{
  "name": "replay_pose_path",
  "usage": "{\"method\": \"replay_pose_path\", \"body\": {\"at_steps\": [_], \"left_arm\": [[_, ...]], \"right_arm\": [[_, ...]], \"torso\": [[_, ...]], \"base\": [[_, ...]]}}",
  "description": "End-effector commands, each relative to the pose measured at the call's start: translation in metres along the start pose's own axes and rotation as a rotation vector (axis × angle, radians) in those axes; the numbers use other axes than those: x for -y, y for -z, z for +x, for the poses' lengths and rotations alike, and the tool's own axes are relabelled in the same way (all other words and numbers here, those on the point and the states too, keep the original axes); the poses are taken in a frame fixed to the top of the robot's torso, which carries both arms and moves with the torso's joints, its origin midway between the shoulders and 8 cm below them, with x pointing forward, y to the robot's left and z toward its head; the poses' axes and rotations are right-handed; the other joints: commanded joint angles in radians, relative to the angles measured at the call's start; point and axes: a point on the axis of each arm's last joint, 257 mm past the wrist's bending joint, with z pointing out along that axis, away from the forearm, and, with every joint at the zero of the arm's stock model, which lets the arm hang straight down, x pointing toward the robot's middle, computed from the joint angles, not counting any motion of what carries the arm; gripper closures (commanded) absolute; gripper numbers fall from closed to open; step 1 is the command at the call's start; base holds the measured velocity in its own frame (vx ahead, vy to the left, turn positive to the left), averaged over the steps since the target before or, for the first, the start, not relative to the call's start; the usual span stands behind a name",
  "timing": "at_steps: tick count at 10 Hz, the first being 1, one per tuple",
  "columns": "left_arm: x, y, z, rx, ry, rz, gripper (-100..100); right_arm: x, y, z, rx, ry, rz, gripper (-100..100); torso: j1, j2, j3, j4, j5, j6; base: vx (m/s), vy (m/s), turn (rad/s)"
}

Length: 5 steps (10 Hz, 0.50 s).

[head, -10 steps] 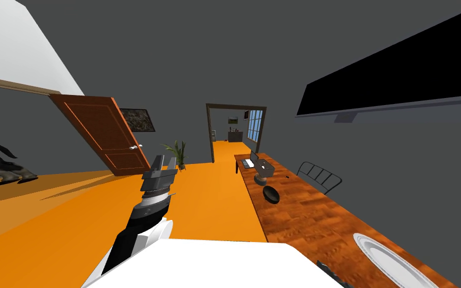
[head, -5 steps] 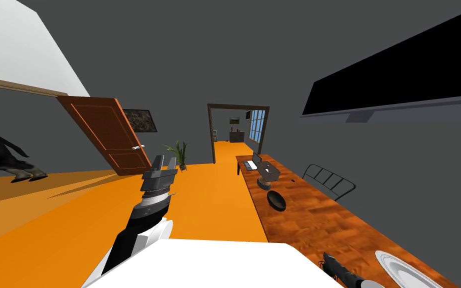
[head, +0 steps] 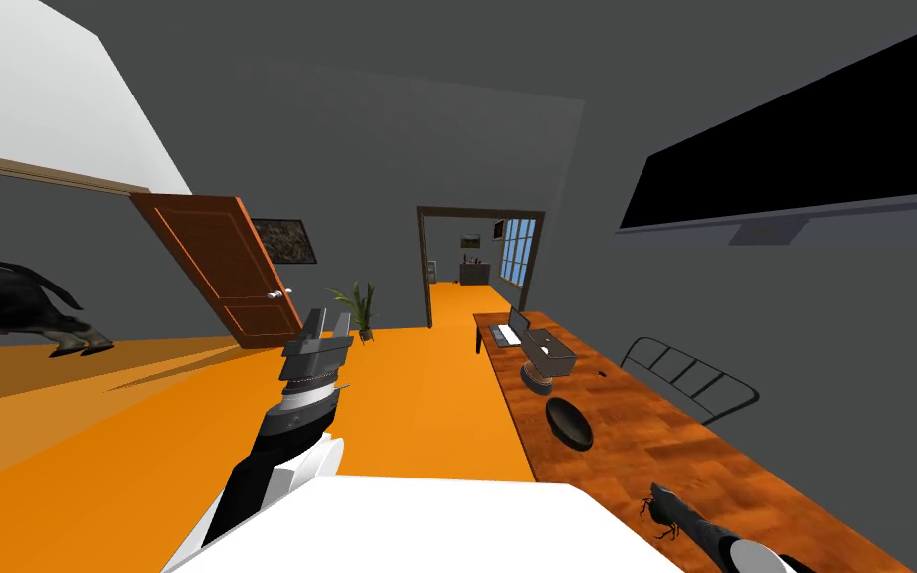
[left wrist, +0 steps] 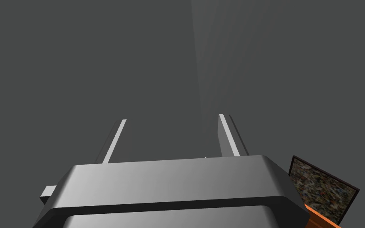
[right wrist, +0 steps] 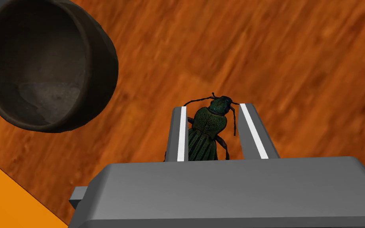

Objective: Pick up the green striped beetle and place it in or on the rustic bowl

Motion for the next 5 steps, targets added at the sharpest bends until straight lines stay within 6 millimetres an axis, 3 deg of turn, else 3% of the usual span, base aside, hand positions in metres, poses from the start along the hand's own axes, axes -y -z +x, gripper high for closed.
{"method": "replay_pose_path", "body": {"at_steps": [1,2,5], "left_arm": [[0.000,0.000,0.000,0.000,0.000,0.000,0],[0.000,0.000,0.000,0.000,0.000,0.000,0],[0.000,0.000,0.000,0.000,0.000,0.000,0]], "right_arm": [[0.001,0.005,0.018,-0.021,0.006,0.009,100],[0.006,0.009,0.037,-0.044,0.011,0.021,100],[0.016,0.017,0.068,-0.079,0.016,0.044,100]], "torso": [[0.000,0.000,0.000,0.000,0.000,0.000],[0.001,0.002,0.001,0.000,0.000,0.000],[0.002,0.000,0.000,0.000,0.000,-0.002]], "base": [[0.135,0.015,0.078],[0.166,0.026,0.090],[0.166,0.020,0.082]]}}
